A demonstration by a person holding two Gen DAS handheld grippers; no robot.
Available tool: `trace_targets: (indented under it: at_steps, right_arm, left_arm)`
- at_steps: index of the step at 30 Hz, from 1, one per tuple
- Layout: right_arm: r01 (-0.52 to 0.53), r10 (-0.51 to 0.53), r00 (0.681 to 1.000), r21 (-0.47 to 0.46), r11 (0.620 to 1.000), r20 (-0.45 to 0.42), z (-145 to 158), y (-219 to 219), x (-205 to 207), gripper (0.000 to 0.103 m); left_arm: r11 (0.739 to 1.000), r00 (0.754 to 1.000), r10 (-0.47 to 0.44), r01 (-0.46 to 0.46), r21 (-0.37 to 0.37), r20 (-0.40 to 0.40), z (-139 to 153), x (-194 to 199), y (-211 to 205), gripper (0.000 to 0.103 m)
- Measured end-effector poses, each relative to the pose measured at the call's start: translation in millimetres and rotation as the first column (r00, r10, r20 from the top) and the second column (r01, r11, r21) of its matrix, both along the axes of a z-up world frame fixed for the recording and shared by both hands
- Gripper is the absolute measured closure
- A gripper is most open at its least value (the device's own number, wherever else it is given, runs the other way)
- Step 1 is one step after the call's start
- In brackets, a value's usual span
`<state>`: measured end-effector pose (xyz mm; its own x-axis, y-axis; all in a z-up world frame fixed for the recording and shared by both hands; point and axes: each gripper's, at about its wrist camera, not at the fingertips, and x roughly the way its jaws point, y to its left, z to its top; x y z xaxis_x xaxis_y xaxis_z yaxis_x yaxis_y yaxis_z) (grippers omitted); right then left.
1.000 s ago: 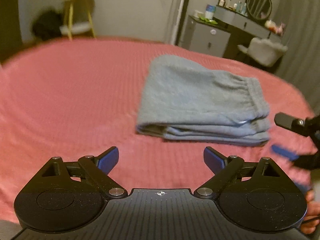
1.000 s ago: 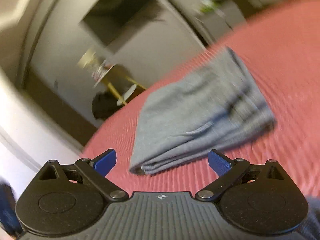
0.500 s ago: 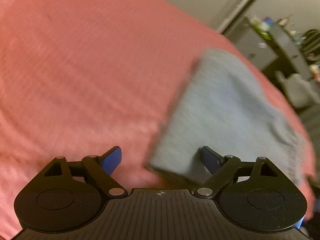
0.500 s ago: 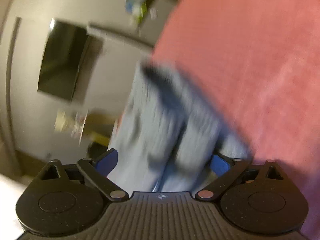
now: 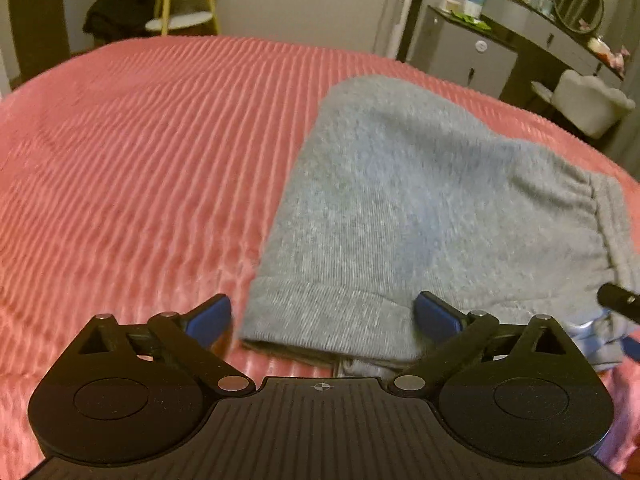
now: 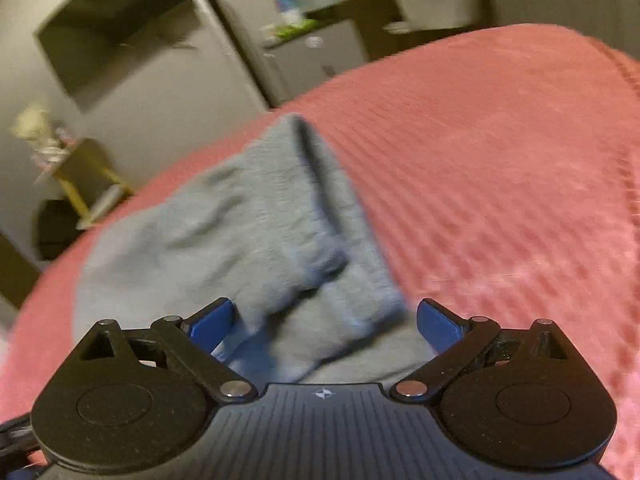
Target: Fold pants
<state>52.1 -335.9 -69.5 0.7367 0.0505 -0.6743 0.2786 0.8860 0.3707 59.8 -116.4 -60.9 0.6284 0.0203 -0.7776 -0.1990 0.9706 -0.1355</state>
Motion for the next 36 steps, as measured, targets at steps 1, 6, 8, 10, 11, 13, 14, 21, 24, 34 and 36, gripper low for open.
trace_targets:
  at_steps: [1,6,8,10,11,13,14,21,24,34,36]
  right_arm:
    - [0.014,-0.014,1.0,-0.004,1.0,-0.001,0.2,-1.4,-0.9,0.004]
    - [-0.063,0.064,0.998,-0.061,0.996,0.017,11.3,15.2,-4.4,0.004]
    - [-0.136,0.133,0.99,-0.07,0.988,-0.042,10.7,24.6,0.3,0.004]
    - [-0.149,0.141,0.988,-0.138,0.979,-0.07,15.0,34.1,-4.4,0.004]
    - [-0.165,0.152,0.984,-0.15,0.975,-0.095,16.3,38.7,-4.2,0.004]
    - [-0.216,0.201,0.973,-0.132,0.967,-0.117,19.5,45.1,-15.3,0.004]
    - [-0.253,0.242,0.964,-0.108,0.961,-0.106,22.1,47.9,-24.0,0.004]
    - [-0.355,0.349,0.935,-0.252,0.9,-0.068,41.4,84.6,-53.0,0.004]
    - [-0.365,0.363,0.929,-0.318,0.875,-0.068,44.4,96.3,-52.4,0.004]
    - [-0.321,0.315,0.946,-0.357,0.877,-0.076,43.9,107.2,-50.7,0.004]
    - [-0.324,0.32,0.945,-0.367,0.872,-0.072,43.5,109.1,-50.8,0.004]
  left_arm:
    - [1.0,1.0,0.0,0.0,0.006,0.006,3.9,-4.5,3.1,0.002]
    - [0.988,0.997,-0.071,0.071,0.135,-0.005,9.5,-21.7,4.8,0.002]
    - [0.983,0.995,-0.097,0.099,0.157,-0.017,12.2,-30.2,2.5,0.002]
    - [0.973,0.991,-0.133,0.136,0.187,-0.032,11.1,-37.8,-3.2,0.002]
    - [0.966,0.988,-0.153,0.157,0.205,-0.032,10.3,-42.1,-6.6,0.002]
    - [0.957,0.984,-0.177,0.178,0.23,-0.023,8.7,-51.4,-12.4,0.002]
    - [0.955,0.982,-0.186,0.185,0.234,-0.016,6.9,-54.9,-14.9,0.002]
    - [0.96,0.98,-0.194,0.196,0.201,-0.03,-9.4,-56.8,-10.0,0.002]
    - [0.962,0.982,-0.187,0.183,0.201,-0.001,-11.6,-61.6,-1.4,0.002]
    - [0.974,0.977,-0.208,0.203,0.102,0.043,-13.4,-62.5,15.6,0.002]
    - [0.973,0.976,-0.212,0.206,0.107,0.047,-14.8,-63.0,13.9,0.002]
